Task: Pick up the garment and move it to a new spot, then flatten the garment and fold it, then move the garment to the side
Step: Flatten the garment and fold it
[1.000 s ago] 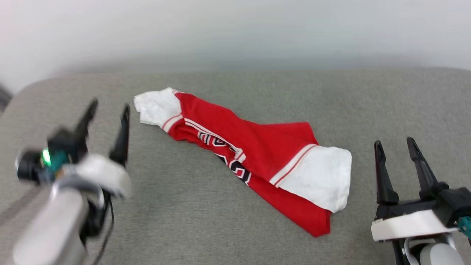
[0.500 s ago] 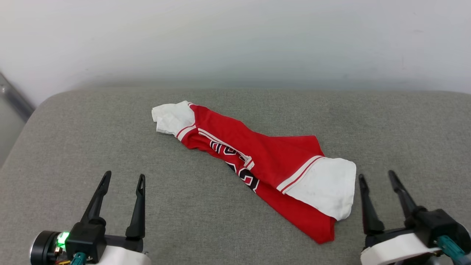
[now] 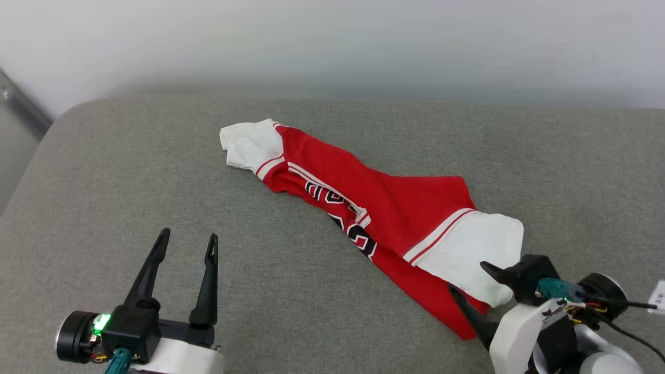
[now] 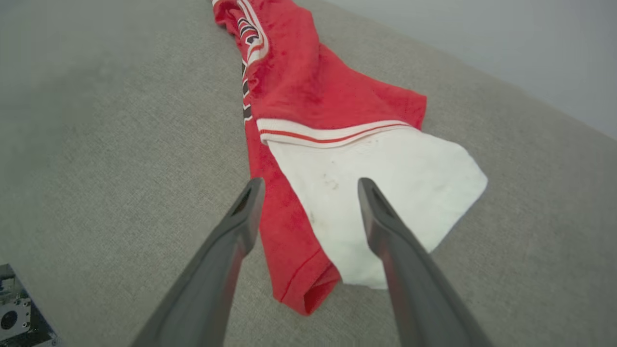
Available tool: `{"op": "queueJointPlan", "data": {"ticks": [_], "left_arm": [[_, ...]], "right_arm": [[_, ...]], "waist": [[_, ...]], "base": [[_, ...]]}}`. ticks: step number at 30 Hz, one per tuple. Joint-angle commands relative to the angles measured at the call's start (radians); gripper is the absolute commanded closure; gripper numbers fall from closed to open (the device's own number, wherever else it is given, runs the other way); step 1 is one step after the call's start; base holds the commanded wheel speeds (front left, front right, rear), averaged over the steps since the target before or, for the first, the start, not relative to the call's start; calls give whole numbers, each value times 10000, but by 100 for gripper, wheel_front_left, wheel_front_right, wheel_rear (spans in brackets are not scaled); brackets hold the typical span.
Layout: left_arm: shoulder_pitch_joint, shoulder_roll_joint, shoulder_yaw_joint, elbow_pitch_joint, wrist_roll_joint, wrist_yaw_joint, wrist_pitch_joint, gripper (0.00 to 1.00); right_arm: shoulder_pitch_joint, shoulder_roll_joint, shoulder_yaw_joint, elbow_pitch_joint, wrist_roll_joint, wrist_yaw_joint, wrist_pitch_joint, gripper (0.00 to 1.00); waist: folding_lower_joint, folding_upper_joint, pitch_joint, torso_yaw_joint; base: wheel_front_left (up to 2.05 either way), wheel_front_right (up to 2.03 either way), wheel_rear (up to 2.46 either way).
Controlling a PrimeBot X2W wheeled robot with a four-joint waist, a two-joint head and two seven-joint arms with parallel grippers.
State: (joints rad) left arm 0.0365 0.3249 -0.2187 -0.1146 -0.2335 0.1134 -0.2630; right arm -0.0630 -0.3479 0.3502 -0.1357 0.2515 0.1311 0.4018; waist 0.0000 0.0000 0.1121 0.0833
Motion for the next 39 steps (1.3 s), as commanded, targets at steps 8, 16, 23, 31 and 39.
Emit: {"op": "queueJointPlan", "data": {"ticks": [8, 16, 23, 31, 39], "left_arm": [[-434, -602, 155, 213, 465, -566, -26, 0], [-410, -1047, 447, 282, 663, -942, -26, 0], [-247, -1329, 778, 408, 875, -1195, -26, 0], [-23, -1483, 1066, 531, 1086, -1446, -26, 0], [111, -1708, 1042, 466, 1256, -1717, -26, 0]], "right_arm": [[-1221, -1195, 1145, 747, 259, -6, 1218, 0], [-1525, -1271, 1144, 1421, 145, -6, 1028, 0], [-1598, -1082, 961, 1520, 69, -6, 760, 100], [-1051, -922, 882, 765, 281, -6, 847, 100], [-45, -1529, -347, -1356, 974, -5, 2043, 100]], "waist": [[0, 0, 695, 987], [0, 0, 897, 1475], [0, 0, 792, 1470], [0, 0, 289, 888], [0, 0, 178, 376]], "base": [[0, 0, 0], [0, 0, 0], [0, 0, 0], [0, 0, 0], [0, 0, 0]]}}
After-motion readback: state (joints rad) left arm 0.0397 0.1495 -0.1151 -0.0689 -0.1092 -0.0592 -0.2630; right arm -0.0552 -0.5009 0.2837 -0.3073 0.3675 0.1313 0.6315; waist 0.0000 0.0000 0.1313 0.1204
